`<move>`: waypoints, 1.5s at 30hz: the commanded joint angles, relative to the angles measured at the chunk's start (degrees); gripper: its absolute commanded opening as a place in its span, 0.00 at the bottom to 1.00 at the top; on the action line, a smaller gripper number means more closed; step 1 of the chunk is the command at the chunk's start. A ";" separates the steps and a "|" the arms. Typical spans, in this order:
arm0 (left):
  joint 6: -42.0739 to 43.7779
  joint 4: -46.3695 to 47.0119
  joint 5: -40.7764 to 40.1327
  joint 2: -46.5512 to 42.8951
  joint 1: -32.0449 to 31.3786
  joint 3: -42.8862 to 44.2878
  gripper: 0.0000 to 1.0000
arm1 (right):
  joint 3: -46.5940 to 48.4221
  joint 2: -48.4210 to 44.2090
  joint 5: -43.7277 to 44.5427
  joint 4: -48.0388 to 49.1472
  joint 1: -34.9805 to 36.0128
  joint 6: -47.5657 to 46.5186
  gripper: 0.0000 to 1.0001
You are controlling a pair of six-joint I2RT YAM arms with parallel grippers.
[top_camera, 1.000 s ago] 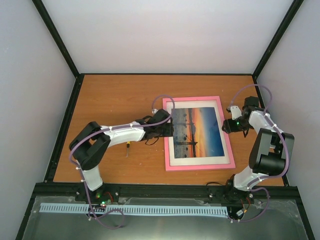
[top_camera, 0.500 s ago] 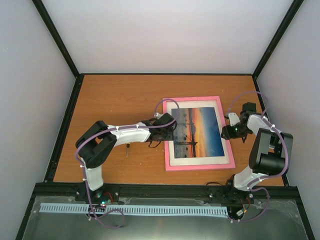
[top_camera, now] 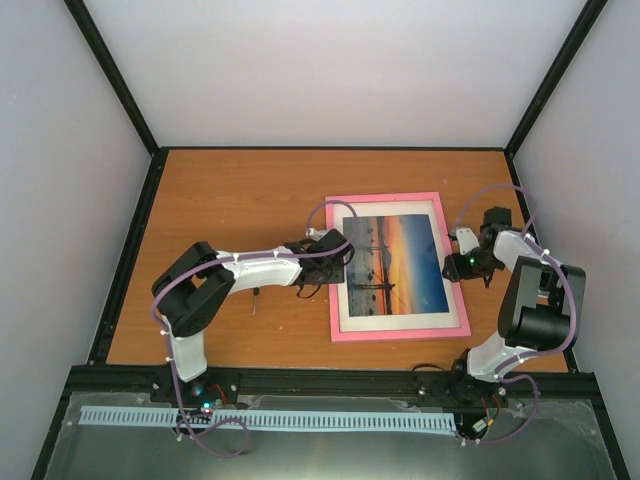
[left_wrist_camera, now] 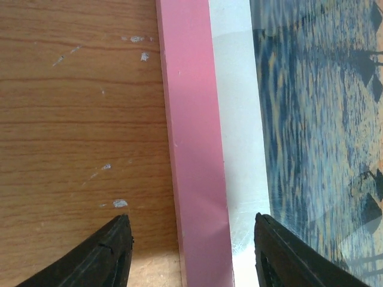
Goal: Take the photo out of the frame
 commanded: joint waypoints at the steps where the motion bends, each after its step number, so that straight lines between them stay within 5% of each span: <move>1: -0.53 -0.02 -0.40 1.45 -0.69 1.07 0.56 | -1.01 0.88 0.36 0.35 -0.26 -0.84 0.52; 16: 0.60 0.48 -2.91 2.83 -0.74 3.60 0.31 | -0.91 0.15 -1.96 -0.73 0.10 -0.25 0.22; 27: 2.88 -3.38 -11.59 -2.00 -0.69 8.60 0.08 | 2.52 -5.68 -3.88 -3.84 0.48 0.62 0.16; 37: 10.62 -5.34 -8.38 -9.14 6.26 6.99 0.01 | 14.36 -11.92 -13.88 -15.36 0.49 0.13 0.70; 45: 27.52 -3.15 1.53 -19.40 22.12 1.39 0.01 | 16.74 -16.68 -22.52 -11.70 0.49 3.71 0.77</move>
